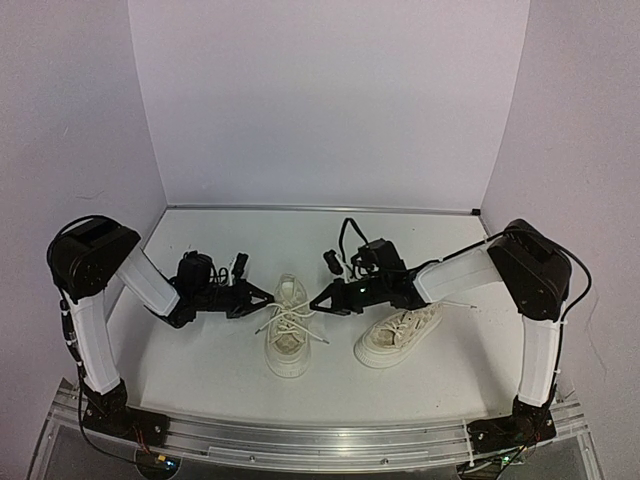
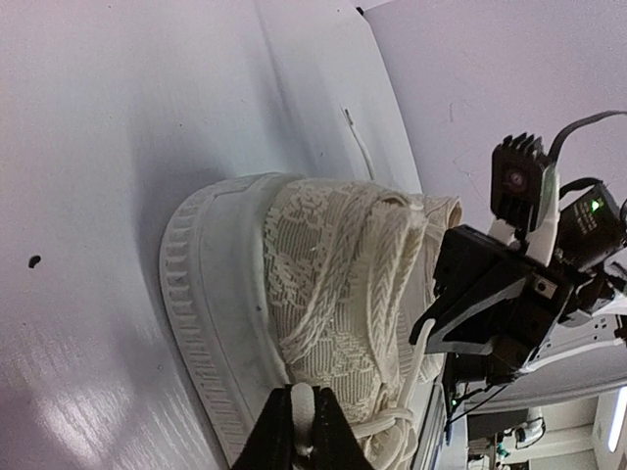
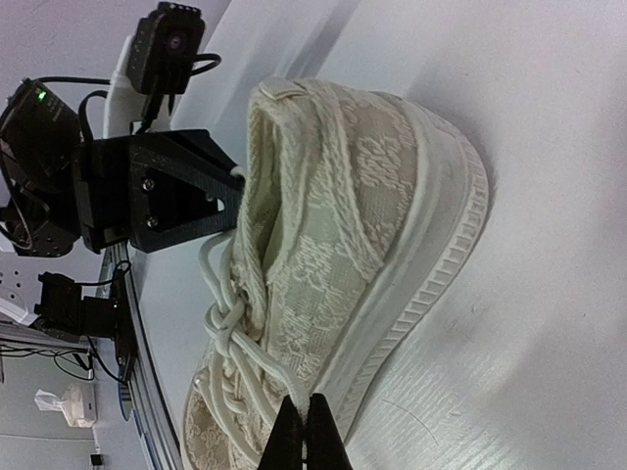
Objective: Tie the shoes
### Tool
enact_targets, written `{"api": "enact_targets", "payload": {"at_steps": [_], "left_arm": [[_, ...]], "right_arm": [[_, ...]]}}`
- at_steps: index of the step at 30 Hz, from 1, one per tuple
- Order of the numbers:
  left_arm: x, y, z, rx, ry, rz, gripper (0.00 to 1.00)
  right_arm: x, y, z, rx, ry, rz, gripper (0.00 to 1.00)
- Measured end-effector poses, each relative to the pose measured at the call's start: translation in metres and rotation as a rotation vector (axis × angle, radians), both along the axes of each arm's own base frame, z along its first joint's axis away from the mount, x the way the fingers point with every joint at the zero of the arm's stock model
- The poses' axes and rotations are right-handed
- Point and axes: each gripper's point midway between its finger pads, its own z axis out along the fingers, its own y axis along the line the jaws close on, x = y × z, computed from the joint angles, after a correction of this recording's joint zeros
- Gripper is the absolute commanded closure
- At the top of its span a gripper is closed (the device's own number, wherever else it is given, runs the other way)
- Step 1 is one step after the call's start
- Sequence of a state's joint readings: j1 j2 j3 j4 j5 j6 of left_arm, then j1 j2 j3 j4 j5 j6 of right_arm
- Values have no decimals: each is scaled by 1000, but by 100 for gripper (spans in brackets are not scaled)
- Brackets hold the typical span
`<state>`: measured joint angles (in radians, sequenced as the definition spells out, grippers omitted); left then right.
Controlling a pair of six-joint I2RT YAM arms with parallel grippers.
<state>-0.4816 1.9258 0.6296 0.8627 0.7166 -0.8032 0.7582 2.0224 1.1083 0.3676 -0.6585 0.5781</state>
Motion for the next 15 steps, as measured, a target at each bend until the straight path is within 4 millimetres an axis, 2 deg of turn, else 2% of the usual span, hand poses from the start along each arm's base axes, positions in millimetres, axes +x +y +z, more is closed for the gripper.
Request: {"api": "enact_targets", "payload": {"at_steps": [9, 15], "left_arm": [[2, 10, 24, 14, -83, 55, 100], [-1, 21, 23, 60, -89, 107, 100]], "right_arm": [[-7, -21, -28, -33, 55, -115, 100], [-4, -27, -19, 15, 52, -199, 100]]}}
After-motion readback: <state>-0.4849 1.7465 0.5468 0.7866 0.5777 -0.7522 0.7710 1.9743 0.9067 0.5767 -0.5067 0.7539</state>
